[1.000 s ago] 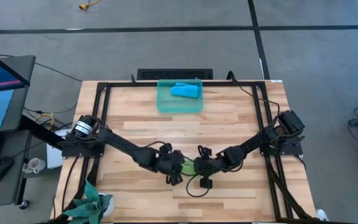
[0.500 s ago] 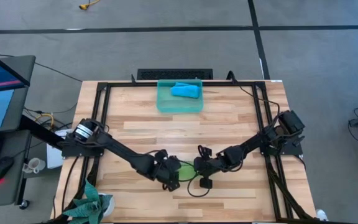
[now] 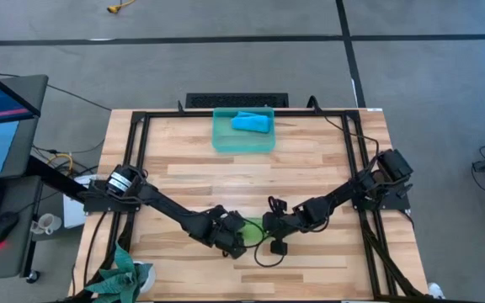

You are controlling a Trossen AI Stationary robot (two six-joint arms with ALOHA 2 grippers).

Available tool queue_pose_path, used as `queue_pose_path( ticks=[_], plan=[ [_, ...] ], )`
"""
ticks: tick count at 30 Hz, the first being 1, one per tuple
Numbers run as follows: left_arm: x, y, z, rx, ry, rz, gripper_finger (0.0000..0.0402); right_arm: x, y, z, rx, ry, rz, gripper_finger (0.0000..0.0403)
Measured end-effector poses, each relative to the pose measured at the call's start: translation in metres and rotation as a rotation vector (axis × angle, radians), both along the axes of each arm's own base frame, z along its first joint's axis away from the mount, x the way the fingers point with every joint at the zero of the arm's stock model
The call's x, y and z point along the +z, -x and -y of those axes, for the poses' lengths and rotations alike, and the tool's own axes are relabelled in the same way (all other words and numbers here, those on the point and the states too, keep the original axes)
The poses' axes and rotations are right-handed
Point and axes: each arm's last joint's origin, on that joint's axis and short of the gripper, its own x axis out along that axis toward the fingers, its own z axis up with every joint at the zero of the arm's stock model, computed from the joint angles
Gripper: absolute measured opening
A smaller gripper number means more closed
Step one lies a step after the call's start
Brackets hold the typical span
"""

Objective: Roll microfiber towels into tight, uniform cylinder then place into a basket
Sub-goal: Roll the green microfiber cloth

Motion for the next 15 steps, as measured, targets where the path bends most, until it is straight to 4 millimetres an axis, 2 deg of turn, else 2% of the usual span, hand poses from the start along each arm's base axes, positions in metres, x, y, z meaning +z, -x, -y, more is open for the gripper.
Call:
queue_pose_path(
  ticks=[9, 15],
  plan=[
    [-0.0017, 0.0016, 0.0007, 0.124, 0.086, 0.003, 0.013, 0.0001, -0.0001, 0.0, 0.0, -0.001, 0.001, 0.006],
    [-0.0021, 0.0017, 0.0008, 0.14, 0.098, 0.007, 0.013, 0.0, -0.0001, 0.0003, -0.001, 0.001, 0.0, 0.009]
  ],
)
